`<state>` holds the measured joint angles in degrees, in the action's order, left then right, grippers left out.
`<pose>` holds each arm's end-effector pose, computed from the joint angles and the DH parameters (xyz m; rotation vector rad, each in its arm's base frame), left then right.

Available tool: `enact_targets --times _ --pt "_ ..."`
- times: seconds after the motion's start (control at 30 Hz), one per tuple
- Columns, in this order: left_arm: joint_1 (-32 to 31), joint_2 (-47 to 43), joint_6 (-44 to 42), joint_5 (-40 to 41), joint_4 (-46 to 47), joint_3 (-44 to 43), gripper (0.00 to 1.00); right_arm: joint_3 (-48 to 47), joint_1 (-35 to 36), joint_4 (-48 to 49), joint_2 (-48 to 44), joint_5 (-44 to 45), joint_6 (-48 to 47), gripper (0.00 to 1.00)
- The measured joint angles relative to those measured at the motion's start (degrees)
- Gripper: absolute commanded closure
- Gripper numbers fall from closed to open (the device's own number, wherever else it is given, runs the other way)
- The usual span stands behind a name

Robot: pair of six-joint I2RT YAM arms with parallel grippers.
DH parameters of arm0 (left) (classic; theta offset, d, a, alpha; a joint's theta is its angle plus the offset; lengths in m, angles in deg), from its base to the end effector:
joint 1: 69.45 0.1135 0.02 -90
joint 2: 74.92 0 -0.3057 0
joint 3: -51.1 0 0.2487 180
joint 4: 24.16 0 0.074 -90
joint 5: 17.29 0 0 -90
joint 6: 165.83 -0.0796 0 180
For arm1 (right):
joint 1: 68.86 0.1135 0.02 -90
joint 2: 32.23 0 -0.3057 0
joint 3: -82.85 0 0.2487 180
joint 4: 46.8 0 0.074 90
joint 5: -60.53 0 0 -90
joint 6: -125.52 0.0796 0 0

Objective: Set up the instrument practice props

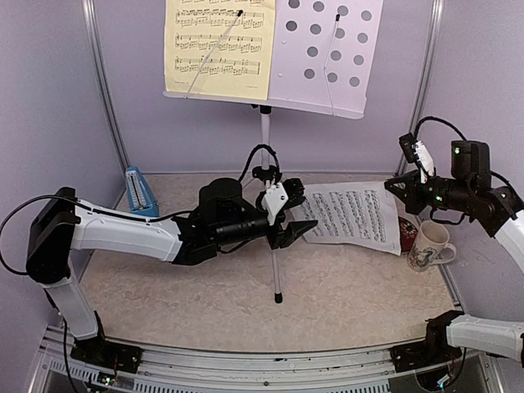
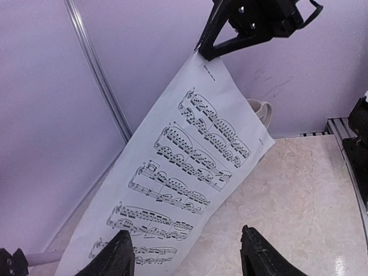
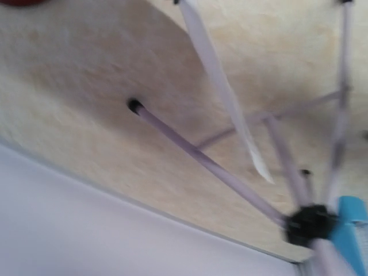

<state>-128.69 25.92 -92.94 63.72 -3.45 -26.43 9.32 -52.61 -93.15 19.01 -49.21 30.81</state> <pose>0.2237 -0.4002 0.3084 1.1211 1.2247 -0.6901 0.1794 0.0803 0.3855 -0.5806 1.9088 0.4725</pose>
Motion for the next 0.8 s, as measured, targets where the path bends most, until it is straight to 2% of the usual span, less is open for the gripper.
enact_targets --times 0.2,0.5,0.8 --pt "0.09 6.8 -11.32 0.28 -11.32 -12.7 0.35 -5.62 4.09 -5.27 1.6 -2.99 -2.93 1.0" --pt "0.44 7.23 -20.65 2.05 -20.31 -14.99 0.36 -10.49 9.62 -12.59 4.85 -0.09 -5.01 1.0" --pt "-1.44 7.32 -26.38 9.99 -26.6 -21.27 0.37 -12.17 12.46 -14.64 6.75 1.03 -6.21 1.0"
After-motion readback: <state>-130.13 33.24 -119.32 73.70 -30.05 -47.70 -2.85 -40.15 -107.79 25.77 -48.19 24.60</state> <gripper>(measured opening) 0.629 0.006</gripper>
